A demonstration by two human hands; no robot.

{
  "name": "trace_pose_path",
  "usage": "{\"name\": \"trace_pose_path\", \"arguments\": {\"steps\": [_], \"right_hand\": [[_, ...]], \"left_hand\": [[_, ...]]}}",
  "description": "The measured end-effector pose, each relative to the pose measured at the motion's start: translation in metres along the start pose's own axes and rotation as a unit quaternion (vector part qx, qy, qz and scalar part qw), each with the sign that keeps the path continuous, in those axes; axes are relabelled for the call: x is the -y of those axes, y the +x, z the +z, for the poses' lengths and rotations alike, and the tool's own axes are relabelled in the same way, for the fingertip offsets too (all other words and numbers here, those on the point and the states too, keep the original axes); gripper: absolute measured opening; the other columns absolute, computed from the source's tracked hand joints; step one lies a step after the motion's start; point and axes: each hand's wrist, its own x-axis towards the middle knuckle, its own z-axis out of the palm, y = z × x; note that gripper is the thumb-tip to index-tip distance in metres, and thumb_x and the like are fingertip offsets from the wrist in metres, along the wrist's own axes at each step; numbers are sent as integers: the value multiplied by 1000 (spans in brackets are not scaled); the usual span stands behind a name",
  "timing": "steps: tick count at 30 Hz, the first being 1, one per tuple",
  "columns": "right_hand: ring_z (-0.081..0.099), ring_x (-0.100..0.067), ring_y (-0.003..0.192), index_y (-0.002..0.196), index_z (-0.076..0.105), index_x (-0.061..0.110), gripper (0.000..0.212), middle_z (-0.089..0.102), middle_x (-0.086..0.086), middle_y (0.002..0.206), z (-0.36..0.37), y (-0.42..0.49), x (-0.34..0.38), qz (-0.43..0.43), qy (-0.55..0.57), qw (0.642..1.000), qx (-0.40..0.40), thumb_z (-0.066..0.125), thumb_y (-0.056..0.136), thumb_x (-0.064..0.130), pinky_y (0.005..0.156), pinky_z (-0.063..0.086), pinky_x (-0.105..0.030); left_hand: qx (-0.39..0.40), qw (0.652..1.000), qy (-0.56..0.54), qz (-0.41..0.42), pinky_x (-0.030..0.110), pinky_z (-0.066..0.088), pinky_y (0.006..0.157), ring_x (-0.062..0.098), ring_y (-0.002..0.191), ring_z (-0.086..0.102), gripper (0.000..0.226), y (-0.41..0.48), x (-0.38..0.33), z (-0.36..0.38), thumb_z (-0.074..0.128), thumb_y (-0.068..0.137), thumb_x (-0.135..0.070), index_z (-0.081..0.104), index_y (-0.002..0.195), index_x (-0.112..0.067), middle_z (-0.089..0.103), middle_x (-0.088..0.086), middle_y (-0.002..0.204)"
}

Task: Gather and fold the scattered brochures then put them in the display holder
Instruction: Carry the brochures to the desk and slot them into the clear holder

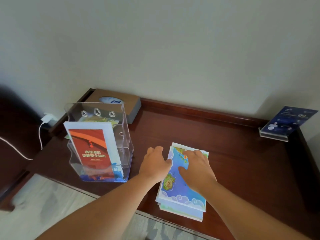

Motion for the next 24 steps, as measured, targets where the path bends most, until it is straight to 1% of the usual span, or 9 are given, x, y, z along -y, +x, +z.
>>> {"name": "trace_pose_path", "arguments": {"steps": [5,9,12,15,18,21,24], "right_hand": [[39,-22,130,140,42,24,51,44,0,138,0,2,14,-40,-1,999,2,58,93,36,107,33,-33],[44,-19,125,136,45,27,47,47,1,136,1,0,29,-61,17,998,-2,59,92,37,102,39,-31],[44,-20,126,135,46,27,47,46,1,138,3,-3,40,-76,17,997,10,60,91,37,101,40,-33],[45,-21,127,136,47,26,49,46,0,139,3,-8,51,-84,21,996,20,62,91,36,99,43,-36],[45,-21,128,136,47,27,49,45,0,140,2,-13,62,-91,19,995,19,62,91,36,98,44,-35],[54,-19,116,136,47,27,49,45,-1,139,0,-17,72,-90,19,996,19,62,91,36,94,47,-33],[57,-17,109,136,47,27,49,46,1,136,0,-22,83,-79,15,997,16,62,90,35,90,52,-34]], "left_hand": [[-30,999,-15,-21,41,45,100,25,123,50,57,-16,11,-18,54,91,-36,38,143,-21,44,7,137],[-58,997,-28,-36,40,46,100,23,122,53,55,-28,17,-30,56,91,-37,41,141,-22,48,7,136],[-78,995,-32,-47,37,45,101,22,122,53,54,-39,22,-39,57,91,-37,42,141,-22,50,6,136],[-89,994,-35,-54,34,43,99,22,122,53,55,-47,25,-48,57,92,-36,41,142,-21,49,7,138],[-92,994,-41,-48,32,43,96,22,122,54,55,-53,26,-55,57,93,-37,40,143,-21,49,6,140],[-90,994,-43,-31,31,44,95,20,120,55,55,-56,29,-62,56,93,-36,39,143,-20,49,6,142],[-86,995,-51,-16,38,47,100,22,119,56,55,-60,36,-73,56,93,-35,40,143,-19,49,6,143]]}}
